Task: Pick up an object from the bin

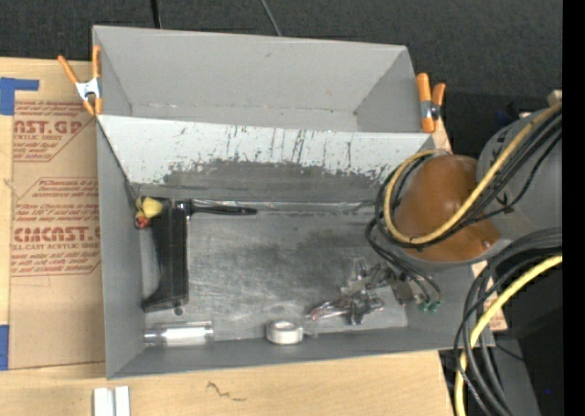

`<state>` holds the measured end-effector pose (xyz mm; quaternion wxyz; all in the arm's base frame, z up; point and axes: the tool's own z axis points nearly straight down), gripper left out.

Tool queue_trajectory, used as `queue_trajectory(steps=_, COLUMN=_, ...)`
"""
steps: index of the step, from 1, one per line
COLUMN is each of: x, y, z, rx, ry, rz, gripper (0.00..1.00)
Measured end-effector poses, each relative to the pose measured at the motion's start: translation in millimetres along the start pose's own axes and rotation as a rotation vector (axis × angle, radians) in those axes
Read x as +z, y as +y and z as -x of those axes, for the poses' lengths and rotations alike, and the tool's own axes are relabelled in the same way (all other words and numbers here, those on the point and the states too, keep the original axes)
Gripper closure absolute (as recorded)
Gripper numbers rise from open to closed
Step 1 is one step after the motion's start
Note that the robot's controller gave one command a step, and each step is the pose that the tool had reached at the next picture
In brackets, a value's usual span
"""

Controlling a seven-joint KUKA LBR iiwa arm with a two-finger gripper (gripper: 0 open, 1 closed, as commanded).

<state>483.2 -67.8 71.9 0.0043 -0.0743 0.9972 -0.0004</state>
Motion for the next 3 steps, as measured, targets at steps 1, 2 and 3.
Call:
queue_trajectory(steps=1, x=0.0, y=0.0, z=0.0, rx=0.000, ry=0.000, rz=0.000, gripper=1.00)
queue_trajectory(steps=2, x=-4.6, y=0.7, z=-2.0, rx=0.000, ry=0.009, rz=0.002, gripper=1.00)
queue_trajectory(steps=3, x=-23.1, y=1.5, z=-4.2, rx=-0.001, ry=0.019, rz=0.005, gripper=1.00)
